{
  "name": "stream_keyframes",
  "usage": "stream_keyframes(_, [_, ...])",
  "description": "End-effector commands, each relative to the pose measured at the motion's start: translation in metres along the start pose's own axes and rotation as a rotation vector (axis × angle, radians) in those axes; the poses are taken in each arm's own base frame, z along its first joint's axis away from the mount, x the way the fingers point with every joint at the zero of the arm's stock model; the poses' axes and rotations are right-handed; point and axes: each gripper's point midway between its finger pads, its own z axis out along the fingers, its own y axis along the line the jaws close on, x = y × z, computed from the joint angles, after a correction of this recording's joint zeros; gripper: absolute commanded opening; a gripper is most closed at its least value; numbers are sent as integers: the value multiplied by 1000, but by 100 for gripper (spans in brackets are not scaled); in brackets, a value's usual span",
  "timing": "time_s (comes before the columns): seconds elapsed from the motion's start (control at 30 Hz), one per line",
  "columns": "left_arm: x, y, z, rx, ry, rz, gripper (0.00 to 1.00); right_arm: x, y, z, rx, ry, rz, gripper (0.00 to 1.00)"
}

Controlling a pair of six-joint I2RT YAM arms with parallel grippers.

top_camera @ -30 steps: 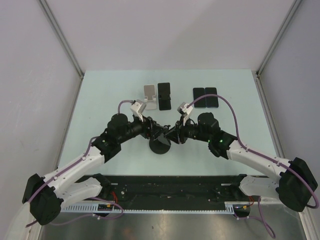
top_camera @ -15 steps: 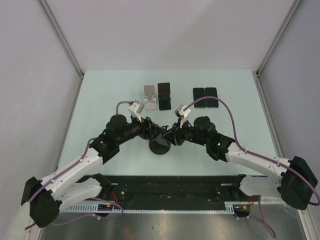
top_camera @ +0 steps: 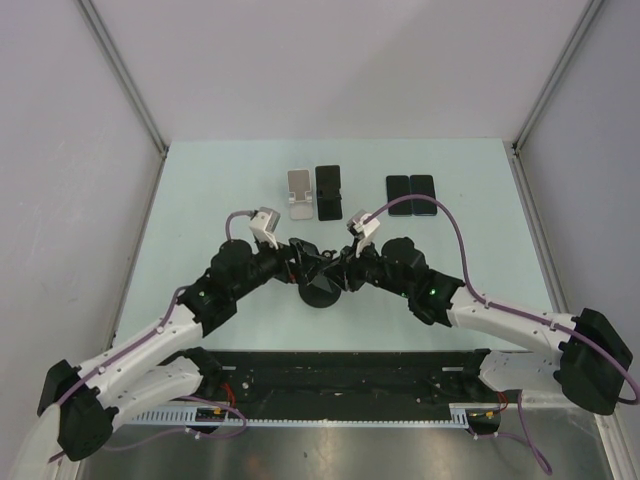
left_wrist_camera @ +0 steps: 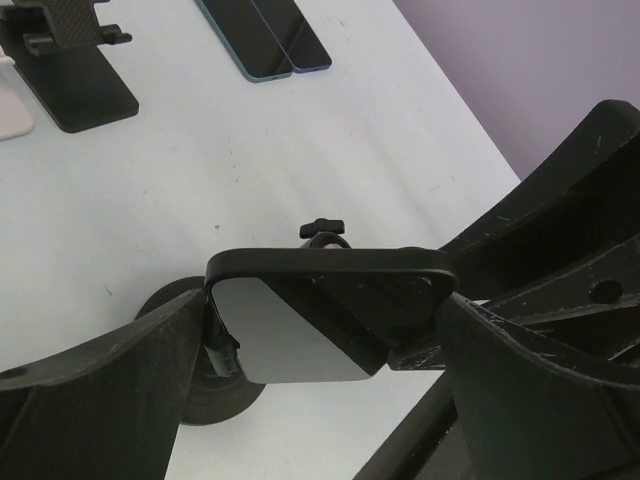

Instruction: Remove the phone from the phone stand

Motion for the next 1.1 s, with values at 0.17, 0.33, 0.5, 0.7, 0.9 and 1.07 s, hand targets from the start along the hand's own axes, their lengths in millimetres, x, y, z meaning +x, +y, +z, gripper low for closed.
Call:
stream_keyframes(0.17, [-9, -14, 11, 50, -49, -11, 94, 10, 0, 7, 20, 16, 23, 0])
stream_keyframes(0.33, [2, -14, 14, 53, -17, -39, 56, 16, -1, 7, 29, 37, 8, 0])
stream_keyframes(0.5, [-22, -10, 8, 11, -105, -6, 3, 38, -9, 4, 68, 117, -24, 0])
stream_keyframes(0.7, [-52, -3, -1, -33, -173, 2, 0, 62, -11, 1, 88, 206, -51, 0])
stream_keyframes(0.9, [-80, 6, -11, -70, -213, 2, 0, 81, -22, -4, 127, 242, -41, 0])
stream_keyframes(1.07, [-97, 8, -19, -87, -245, 2, 0, 95, -28, -8, 145, 284, -41, 0])
